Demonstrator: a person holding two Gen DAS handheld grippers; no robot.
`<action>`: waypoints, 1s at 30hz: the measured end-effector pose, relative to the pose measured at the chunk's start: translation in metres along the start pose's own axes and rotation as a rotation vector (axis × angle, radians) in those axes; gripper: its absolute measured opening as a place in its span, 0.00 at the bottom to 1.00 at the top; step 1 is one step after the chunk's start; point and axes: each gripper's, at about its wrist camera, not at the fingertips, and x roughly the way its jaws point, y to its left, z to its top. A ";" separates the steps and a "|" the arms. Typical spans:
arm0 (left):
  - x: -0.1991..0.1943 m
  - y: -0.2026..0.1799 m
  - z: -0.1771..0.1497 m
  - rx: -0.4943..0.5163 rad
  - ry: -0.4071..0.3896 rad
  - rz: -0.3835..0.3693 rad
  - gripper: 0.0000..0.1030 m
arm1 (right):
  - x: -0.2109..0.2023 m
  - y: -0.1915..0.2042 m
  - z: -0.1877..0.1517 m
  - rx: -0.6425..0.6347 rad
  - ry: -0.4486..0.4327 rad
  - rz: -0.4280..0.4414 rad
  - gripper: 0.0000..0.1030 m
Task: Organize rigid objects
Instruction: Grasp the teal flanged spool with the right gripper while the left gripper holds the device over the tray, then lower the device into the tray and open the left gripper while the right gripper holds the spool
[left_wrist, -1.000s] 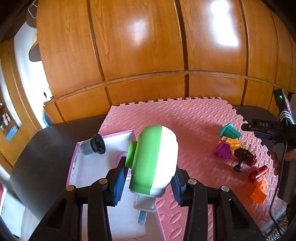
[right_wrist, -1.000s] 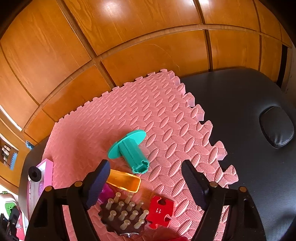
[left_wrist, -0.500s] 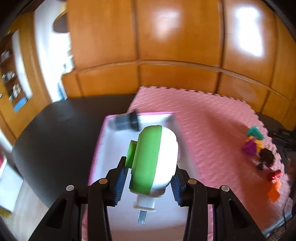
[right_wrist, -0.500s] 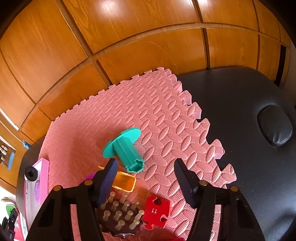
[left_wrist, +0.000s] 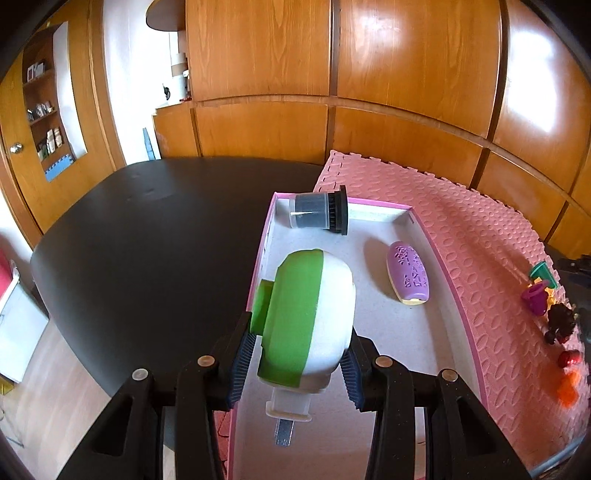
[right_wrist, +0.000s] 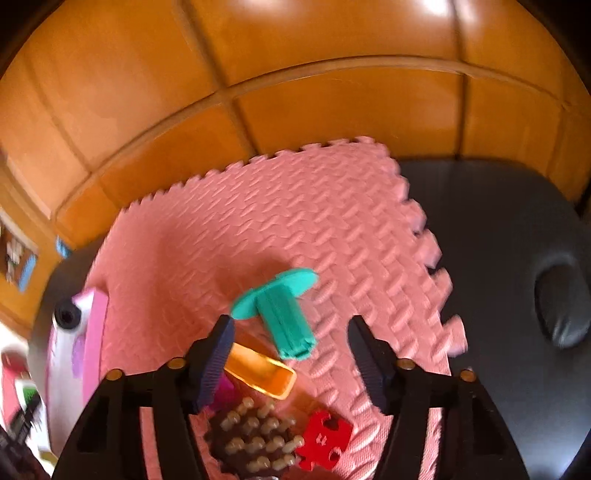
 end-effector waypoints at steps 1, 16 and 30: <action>0.001 0.000 -0.001 -0.004 0.004 -0.006 0.42 | 0.006 0.007 0.005 -0.039 0.024 -0.020 0.70; 0.016 0.013 0.007 -0.026 0.036 -0.010 0.42 | 0.066 0.033 0.011 -0.219 0.194 -0.228 0.29; 0.062 0.014 0.051 -0.030 0.102 -0.061 0.42 | -0.024 0.103 -0.013 -0.285 -0.043 -0.015 0.29</action>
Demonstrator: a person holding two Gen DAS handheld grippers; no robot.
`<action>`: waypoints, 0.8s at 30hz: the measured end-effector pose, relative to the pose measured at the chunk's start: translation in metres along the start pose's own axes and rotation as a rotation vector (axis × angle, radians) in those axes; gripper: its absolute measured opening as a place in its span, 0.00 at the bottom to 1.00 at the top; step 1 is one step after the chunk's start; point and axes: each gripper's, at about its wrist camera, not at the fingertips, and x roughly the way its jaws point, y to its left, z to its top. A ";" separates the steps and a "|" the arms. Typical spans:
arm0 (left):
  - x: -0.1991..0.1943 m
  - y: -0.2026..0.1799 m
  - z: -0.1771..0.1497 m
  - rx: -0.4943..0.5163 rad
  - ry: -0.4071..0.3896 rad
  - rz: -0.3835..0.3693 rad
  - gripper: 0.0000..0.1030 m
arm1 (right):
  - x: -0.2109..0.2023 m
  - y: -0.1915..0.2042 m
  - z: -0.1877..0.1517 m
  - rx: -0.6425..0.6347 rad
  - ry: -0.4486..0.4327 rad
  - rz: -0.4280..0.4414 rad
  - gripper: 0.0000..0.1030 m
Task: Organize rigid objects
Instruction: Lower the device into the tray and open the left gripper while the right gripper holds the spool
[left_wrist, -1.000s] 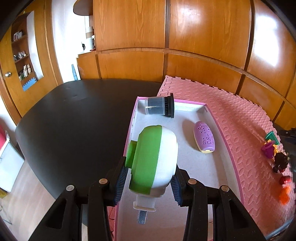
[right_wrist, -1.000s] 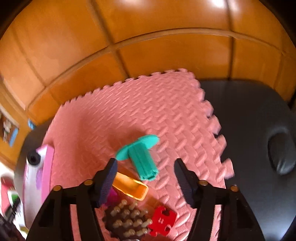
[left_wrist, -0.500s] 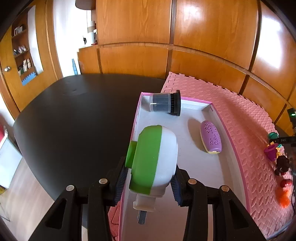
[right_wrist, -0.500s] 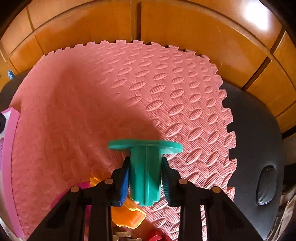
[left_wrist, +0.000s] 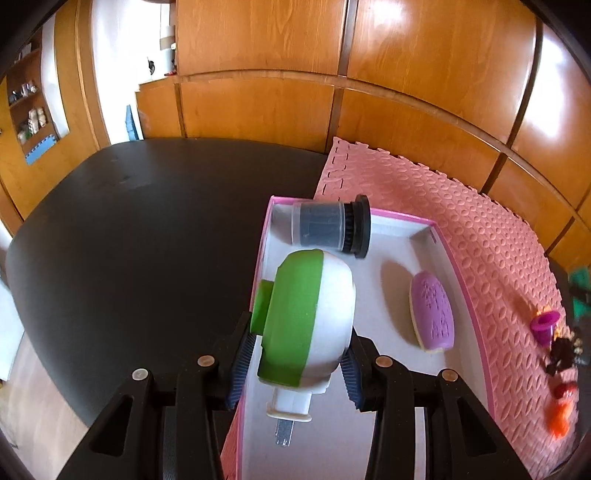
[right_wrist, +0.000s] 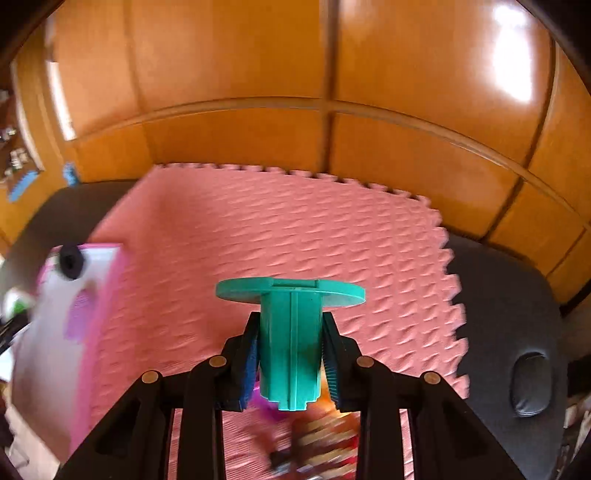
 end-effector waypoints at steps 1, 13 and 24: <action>0.005 -0.001 0.005 0.001 0.006 -0.006 0.42 | -0.001 0.010 -0.005 -0.017 0.006 0.021 0.29; 0.044 -0.013 0.028 0.040 0.035 0.023 0.46 | 0.048 0.073 -0.061 -0.146 0.135 0.100 0.29; -0.009 -0.017 -0.002 0.042 -0.067 0.082 0.60 | 0.049 0.068 -0.068 -0.147 0.101 0.113 0.29</action>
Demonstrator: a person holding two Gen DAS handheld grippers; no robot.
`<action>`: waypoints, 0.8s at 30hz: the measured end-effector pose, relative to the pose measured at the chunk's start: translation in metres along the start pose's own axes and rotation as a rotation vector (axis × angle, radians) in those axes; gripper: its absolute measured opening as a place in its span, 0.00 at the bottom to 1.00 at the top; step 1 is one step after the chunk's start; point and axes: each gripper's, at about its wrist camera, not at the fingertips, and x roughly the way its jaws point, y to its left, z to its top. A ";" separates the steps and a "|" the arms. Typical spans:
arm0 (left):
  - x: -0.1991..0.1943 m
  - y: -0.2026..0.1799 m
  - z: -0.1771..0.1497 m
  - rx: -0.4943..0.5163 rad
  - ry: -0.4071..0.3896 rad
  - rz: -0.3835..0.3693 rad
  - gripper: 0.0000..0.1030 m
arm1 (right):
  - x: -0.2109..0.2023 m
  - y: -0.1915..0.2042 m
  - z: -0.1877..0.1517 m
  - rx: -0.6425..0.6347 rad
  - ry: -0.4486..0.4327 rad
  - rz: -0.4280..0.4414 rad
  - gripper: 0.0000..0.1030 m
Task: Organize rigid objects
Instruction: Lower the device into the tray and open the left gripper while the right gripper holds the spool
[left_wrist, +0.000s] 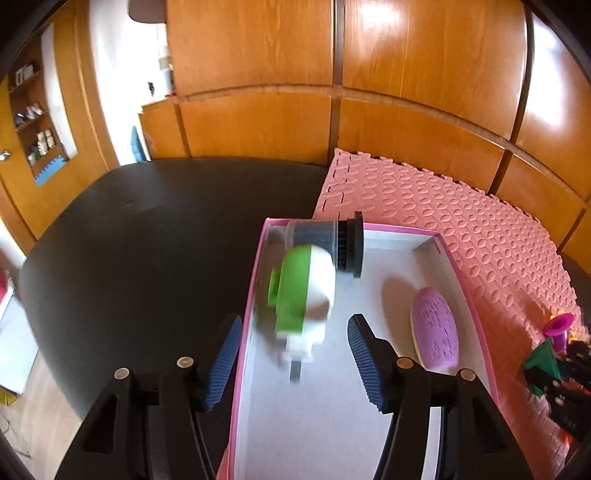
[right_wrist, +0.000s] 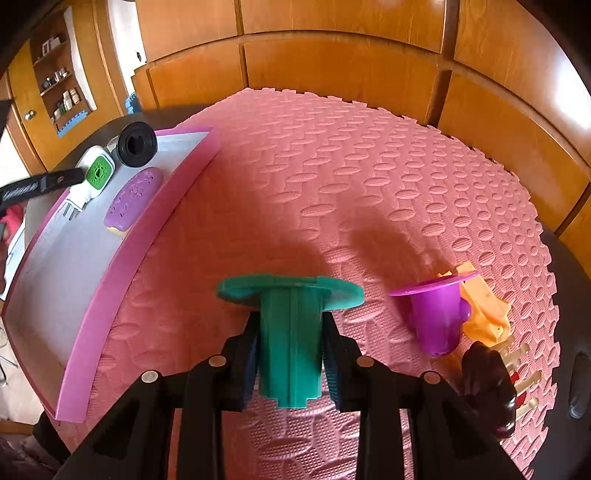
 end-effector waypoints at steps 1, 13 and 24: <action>-0.010 -0.001 -0.006 -0.001 -0.014 0.007 0.60 | 0.001 0.000 0.000 0.002 0.001 0.002 0.29; -0.064 -0.019 -0.041 -0.001 -0.082 0.018 0.68 | 0.002 0.001 -0.002 0.002 -0.015 -0.001 0.29; -0.082 -0.014 -0.051 -0.003 -0.104 0.016 0.68 | 0.000 0.004 -0.007 -0.025 -0.065 -0.018 0.29</action>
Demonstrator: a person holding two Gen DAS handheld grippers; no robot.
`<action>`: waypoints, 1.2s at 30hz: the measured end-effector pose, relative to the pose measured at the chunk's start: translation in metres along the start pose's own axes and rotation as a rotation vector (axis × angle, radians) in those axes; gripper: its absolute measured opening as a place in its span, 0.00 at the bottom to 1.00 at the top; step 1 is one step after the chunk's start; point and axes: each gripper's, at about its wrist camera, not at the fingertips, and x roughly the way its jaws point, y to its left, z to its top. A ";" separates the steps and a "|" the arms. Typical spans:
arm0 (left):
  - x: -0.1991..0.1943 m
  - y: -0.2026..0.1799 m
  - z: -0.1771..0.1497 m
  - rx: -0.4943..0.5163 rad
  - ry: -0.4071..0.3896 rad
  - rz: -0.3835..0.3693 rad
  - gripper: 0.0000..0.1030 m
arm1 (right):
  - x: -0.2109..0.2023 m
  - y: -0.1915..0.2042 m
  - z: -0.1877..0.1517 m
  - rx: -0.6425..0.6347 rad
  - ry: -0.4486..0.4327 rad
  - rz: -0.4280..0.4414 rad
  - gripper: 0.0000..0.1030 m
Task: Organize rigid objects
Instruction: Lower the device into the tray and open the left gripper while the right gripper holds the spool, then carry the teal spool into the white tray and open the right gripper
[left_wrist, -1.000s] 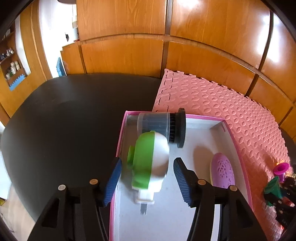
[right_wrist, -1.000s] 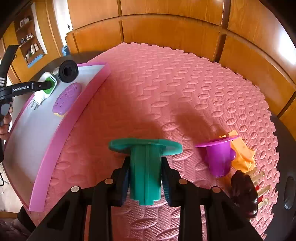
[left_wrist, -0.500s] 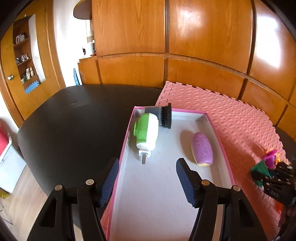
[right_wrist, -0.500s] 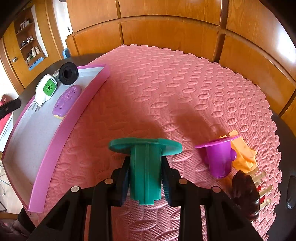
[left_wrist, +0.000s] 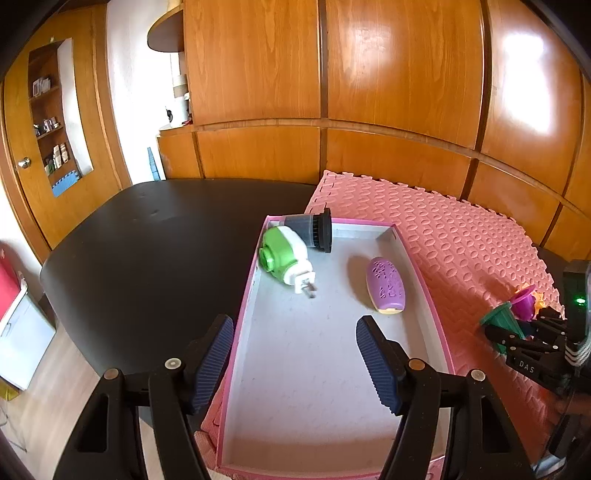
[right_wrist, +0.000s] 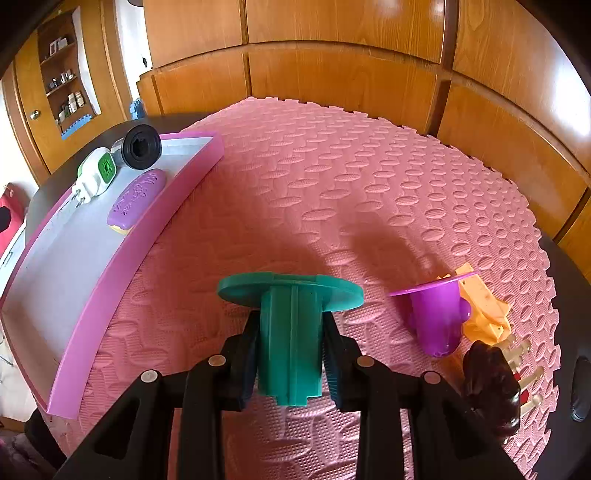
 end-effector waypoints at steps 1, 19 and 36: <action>0.000 0.002 -0.001 -0.006 0.004 0.002 0.70 | 0.000 0.000 0.000 -0.003 -0.005 -0.003 0.29; 0.009 0.043 -0.018 -0.075 0.029 0.038 0.71 | -0.002 0.008 -0.002 0.051 -0.028 -0.094 0.29; 0.017 0.087 -0.024 -0.183 0.046 0.075 0.71 | -0.043 0.086 0.047 -0.038 -0.127 0.125 0.29</action>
